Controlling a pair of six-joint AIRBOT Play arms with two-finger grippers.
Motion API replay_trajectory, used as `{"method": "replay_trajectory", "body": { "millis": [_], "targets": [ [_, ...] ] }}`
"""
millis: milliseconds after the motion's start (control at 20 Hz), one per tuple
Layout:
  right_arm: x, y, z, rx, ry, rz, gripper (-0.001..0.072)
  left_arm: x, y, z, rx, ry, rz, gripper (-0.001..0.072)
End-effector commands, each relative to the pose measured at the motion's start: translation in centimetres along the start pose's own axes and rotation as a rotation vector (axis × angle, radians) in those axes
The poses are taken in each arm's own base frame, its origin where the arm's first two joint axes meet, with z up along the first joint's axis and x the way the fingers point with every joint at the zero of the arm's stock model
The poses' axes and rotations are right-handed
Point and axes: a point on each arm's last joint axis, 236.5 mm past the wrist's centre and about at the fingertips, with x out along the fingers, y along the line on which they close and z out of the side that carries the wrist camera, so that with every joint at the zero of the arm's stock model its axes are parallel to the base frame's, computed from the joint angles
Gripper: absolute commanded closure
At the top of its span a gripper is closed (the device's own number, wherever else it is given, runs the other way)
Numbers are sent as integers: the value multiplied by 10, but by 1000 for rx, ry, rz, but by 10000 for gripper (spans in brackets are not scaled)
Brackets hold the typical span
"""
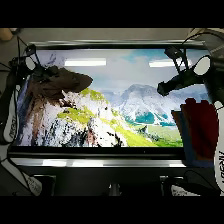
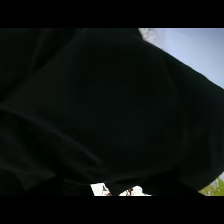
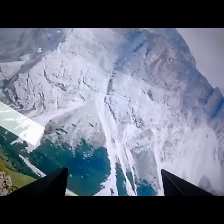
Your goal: Fold the shirts.
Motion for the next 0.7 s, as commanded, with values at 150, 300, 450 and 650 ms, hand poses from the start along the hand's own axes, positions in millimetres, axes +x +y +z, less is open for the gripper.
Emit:
{"method": "replay_trajectory", "body": {
  "millis": [150, 300, 450, 650],
  "targets": [
    [0, 16, 12, 30, -49, 67, 103, 73, 15, -14, -172, 84, -132, -13],
    [-2, 25, 18, 12, -76, 106, 103, 79, -4, -17, -127, 78, -180, 480],
    [-4, 28, 22, -81, -97, 115, 34, 37, -42, 7, -68, 16, -296, 675],
    [-50, 15, 53, -162, -229, 5, 37, -193, -157, 60, 265, -359, -653, 676]
  ]
}}
